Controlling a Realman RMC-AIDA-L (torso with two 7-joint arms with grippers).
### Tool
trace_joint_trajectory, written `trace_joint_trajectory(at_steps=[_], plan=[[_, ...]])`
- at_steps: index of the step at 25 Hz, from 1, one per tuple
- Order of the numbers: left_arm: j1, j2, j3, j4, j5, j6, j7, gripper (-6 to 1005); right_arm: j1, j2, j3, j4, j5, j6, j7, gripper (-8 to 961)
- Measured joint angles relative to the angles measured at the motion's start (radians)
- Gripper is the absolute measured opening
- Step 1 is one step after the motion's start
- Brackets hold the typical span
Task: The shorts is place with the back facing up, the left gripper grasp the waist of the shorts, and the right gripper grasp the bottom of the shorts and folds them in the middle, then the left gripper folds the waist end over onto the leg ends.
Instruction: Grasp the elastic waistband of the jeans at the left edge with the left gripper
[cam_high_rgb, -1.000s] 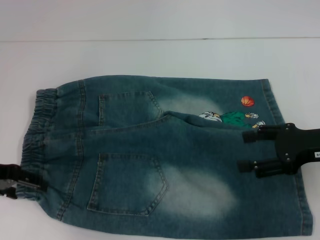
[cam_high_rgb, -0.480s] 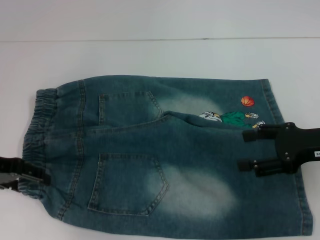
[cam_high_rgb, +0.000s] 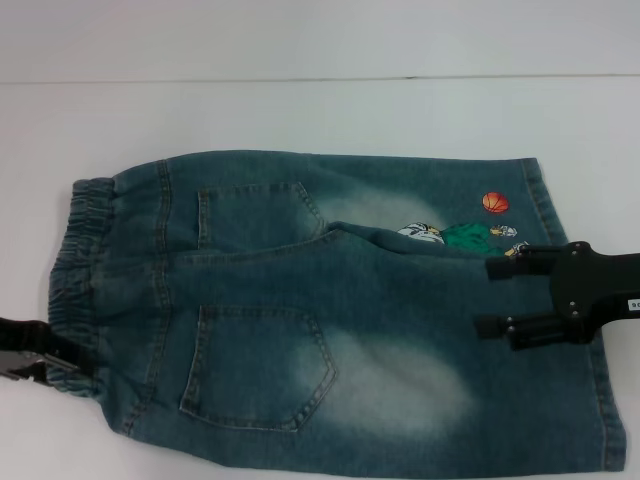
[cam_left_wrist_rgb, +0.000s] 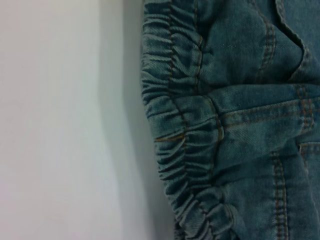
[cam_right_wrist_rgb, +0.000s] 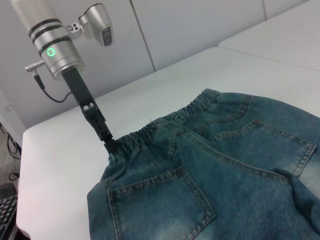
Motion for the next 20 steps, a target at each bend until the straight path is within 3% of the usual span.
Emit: trace_joint_trajectory(at_steps=[7,10,14,20], plan=[[-0.003,-0.008,0.001,0.0,0.0,-0.01,0.005,607,0.0,0.0,0.0,0.0,0.0,0.002,-0.003,925],[-0.003,-0.01,0.001,0.0,0.0,-0.016,0.007,367,-0.001,-0.001,0.0,0.0,0.0,0.002,-0.003,925],[-0.004,-0.015,0.001,0.0,0.0,-0.02,0.012,135,-0.002,-0.001,0.001,0.0,0.003,0.002,-0.003,924],[-0.005,-0.018,0.001,0.0,0.0,-0.02,0.014,62,0.002,-0.005,0.006,0.0,0.006,-0.009,0.017,924]])
